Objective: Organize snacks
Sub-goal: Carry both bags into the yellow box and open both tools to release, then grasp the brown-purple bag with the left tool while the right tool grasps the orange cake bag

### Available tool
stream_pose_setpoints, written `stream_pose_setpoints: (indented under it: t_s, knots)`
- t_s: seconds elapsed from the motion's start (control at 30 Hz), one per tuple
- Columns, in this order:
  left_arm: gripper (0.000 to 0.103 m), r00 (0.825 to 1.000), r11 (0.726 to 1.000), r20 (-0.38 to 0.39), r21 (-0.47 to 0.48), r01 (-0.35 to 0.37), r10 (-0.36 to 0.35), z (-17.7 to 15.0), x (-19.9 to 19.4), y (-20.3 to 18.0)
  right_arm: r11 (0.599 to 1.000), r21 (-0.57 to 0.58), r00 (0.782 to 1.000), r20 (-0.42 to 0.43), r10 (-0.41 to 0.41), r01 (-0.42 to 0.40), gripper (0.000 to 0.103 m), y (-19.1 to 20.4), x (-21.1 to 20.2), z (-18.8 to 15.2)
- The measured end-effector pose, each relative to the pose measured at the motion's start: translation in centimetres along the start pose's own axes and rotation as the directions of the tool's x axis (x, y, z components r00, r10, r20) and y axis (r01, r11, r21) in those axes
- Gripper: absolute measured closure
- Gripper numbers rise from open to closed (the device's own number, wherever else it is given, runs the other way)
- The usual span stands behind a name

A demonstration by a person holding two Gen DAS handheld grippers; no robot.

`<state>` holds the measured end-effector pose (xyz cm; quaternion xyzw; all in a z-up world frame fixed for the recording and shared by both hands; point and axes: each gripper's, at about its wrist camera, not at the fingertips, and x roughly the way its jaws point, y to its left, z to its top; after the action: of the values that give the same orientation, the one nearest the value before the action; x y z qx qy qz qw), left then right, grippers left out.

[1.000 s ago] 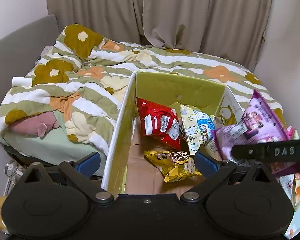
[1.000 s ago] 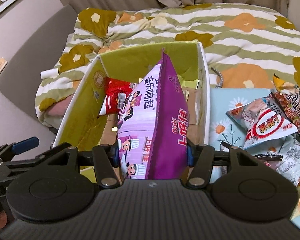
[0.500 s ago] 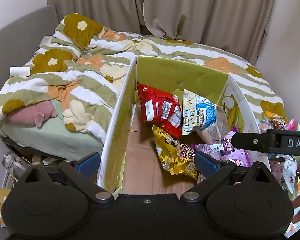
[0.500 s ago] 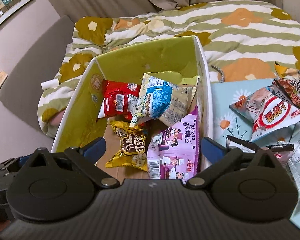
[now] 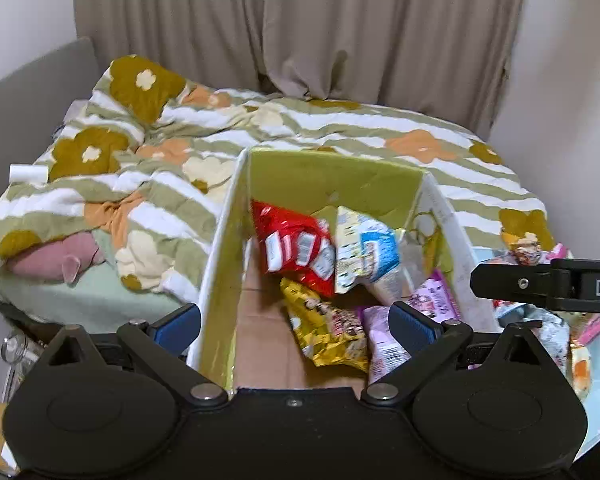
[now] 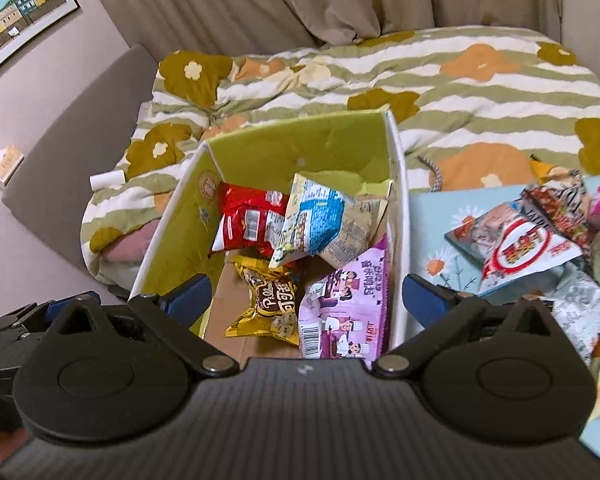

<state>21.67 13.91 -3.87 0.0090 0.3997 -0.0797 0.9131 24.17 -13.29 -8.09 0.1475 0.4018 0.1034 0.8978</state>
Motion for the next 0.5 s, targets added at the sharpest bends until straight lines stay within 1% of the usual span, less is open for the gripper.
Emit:
stream_pose_setpoints:
  t_s: [0.13,0.23,0.4,0.5]
  knots:
    - [0.001,0.999,0.999,0.027,0.026,0.022,-0.023,0.3,-1.2,-1.6,1.000,0.004,0.999,0.043,-0.020,0.020,0.000,-0.9,-2.4,-0.1]
    - [0.001,0.998,0.998,0.044,0.051,0.043,-0.045,0.2,-1.9,-3.4,0.999,0.020,0.996,0.081,-0.035,0.033,0.000,-2.4,-4.4,-0.2]
    - [0.001,0.996,0.995,0.063,0.080,0.064,-0.069,-0.2,-2.7,-7.4,0.996,0.026,0.988,0.122,-0.092,0.090,0.000,-6.2,-7.6,-0.5]
    - [0.001,0.994,0.993,0.064,0.087,0.086,-0.091,-0.7,-2.9,-10.3,0.992,0.029,0.985,0.126,-0.122,0.119,0.000,-9.0,-9.3,-1.0]
